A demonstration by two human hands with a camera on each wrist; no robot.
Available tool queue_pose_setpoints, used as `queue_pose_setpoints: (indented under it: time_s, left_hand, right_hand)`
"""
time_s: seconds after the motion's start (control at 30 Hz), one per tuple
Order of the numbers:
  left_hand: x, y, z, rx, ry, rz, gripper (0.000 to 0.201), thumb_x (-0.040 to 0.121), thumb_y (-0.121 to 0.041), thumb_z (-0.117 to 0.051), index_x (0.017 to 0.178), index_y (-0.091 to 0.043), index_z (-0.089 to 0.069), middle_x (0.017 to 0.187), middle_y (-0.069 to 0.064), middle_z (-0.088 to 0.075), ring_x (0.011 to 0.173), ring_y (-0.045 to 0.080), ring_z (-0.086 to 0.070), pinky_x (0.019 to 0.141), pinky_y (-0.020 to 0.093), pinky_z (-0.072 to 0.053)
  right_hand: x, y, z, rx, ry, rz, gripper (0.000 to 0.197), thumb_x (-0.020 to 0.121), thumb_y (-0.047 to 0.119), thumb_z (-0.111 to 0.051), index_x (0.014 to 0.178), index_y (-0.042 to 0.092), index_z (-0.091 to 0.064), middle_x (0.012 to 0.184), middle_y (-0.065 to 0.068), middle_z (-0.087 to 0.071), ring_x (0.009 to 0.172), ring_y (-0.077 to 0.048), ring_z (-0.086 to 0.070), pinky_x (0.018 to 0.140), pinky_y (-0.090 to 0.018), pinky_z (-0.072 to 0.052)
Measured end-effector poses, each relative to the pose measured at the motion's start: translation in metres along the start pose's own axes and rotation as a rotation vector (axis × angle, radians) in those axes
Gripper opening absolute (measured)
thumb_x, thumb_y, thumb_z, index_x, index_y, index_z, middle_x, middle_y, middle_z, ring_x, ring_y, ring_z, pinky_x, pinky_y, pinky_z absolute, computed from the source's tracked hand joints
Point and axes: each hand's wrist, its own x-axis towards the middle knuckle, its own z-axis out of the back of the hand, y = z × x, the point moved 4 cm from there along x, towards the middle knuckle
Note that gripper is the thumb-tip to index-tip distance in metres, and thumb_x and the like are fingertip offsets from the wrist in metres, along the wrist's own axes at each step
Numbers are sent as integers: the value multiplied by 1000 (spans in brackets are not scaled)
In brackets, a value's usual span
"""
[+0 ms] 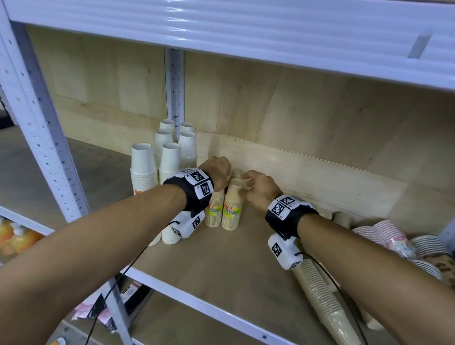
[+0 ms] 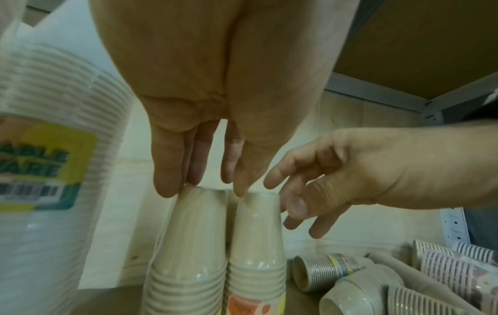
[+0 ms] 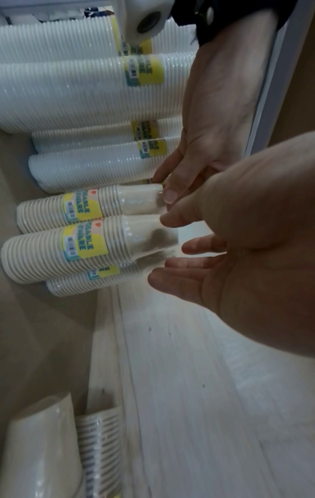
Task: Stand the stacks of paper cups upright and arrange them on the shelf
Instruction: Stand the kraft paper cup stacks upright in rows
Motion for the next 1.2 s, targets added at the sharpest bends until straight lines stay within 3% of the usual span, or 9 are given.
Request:
queue_pose_setpoints:
  time_s: [0.13,0.27,0.37,0.43,0.6,0.83,0.97,1.1,1.2]
  left_hand:
    - [0,-10,13,-62,7,-52,39,86,-29,-72,120,-11,-63,121,5,-58,108,26,-59,83,31,-50]
    - [-3,-31,24,-78,3,-137,36,87,-20,-68,122,-15,-62,126,5,-56,108,24,-58,80,28,-46]
    - [-6,-52,24,-87,34,-199,38,88,-22,-68,125,-21,-60,127,4,-53,111,22,-56,80,26,-42]
    - [-9,-68,21,-87,65,-248,39,88,-25,-69,126,-23,-59,126,3,-54,111,21,-56,82,26,-42]
    - [-24,-121,-1,-79,184,-420,43,85,-26,-72,127,-24,-60,125,2,-54,110,19,-56,91,30,-47]
    - [-62,-184,-47,-86,348,-613,45,83,-27,-75,126,-24,-62,122,1,-60,106,18,-58,89,29,-50]
    - [-86,-204,-80,-85,458,-703,48,81,-26,-77,126,-26,-62,113,-3,-61,108,18,-60,83,26,-49]
    - [-107,-215,-107,-56,546,-767,50,77,-30,-79,124,-28,-63,117,-3,-60,105,14,-57,90,32,-51]
    - [-118,-219,-126,-12,571,-801,52,73,-36,-80,122,-33,-61,114,-4,-61,99,12,-55,88,31,-49]
  right_hand:
    - [-7,-13,17,-23,-9,-41,46,87,29,-68,131,21,-55,121,-3,-62,106,-22,-62,88,-29,-48]
    - [-19,-35,41,-41,-31,-104,45,85,28,-69,128,21,-57,121,-5,-62,106,-22,-61,88,-30,-49]
    - [-32,-52,59,-69,-40,-138,44,84,27,-70,126,19,-59,119,-4,-62,95,-20,-62,78,-26,-47]
    - [-42,-66,70,-88,-51,-168,43,84,26,-71,125,18,-59,119,-6,-63,98,-20,-61,81,-26,-47]
    - [-77,-104,97,-157,-61,-277,43,84,31,-70,123,19,-59,112,-5,-66,101,-20,-62,83,-28,-49]
    - [-135,-147,115,-239,-52,-411,42,80,31,-71,118,18,-60,109,-2,-65,102,-22,-63,79,-26,-48]
    - [-172,-170,111,-279,-26,-485,42,78,38,-70,113,18,-60,106,-3,-63,100,-25,-61,87,-36,-50]
    - [-199,-197,95,-271,7,-562,36,66,58,-62,89,32,-53,94,2,-63,92,-25,-62,72,-30,-44]
    - [-218,-203,84,-251,-26,-582,51,76,49,-69,117,23,-57,109,-4,-66,101,-25,-62,75,-28,-43]
